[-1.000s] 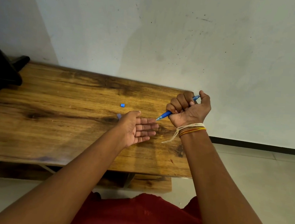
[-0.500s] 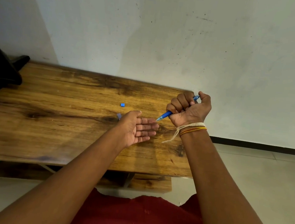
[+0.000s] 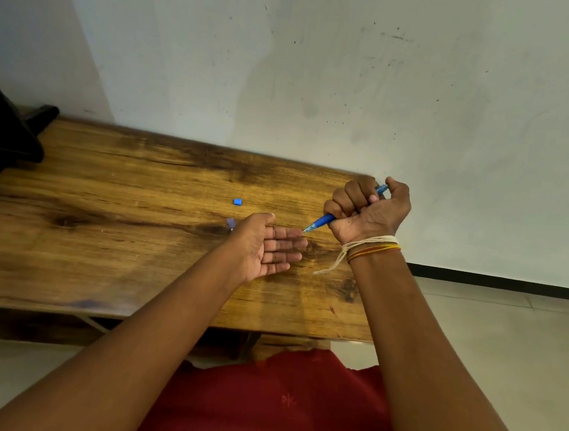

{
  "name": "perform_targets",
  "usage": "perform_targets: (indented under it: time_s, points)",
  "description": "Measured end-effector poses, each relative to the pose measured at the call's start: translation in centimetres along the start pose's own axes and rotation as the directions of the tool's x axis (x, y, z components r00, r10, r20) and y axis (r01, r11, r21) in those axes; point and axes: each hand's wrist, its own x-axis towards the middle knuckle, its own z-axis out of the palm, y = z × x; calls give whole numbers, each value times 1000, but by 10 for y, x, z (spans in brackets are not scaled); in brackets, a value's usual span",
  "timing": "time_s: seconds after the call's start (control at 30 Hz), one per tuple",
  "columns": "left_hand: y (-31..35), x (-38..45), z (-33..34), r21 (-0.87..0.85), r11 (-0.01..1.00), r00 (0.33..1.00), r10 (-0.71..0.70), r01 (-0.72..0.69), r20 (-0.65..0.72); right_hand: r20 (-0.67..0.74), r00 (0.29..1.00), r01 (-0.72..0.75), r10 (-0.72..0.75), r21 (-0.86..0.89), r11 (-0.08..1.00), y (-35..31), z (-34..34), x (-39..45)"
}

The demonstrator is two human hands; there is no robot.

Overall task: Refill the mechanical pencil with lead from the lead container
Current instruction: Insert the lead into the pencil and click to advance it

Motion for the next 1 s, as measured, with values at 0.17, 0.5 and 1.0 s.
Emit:
perform_targets:
  time_s: [0.17,0.5,1.0]
  points:
    - [0,0,1,6,1000,1000,2,-2,-3,5,1000,-4,4,6,1000,0,-2,0]
    - [0,0,1,17,1000,1000,2,-2,-1,-24,1000,5,-5,-10,1000,0,-1,1]
    - [1,-1,3,19,1000,1000,-1,1,-5,17,999,-52,52,15,999,-3,-6,4]
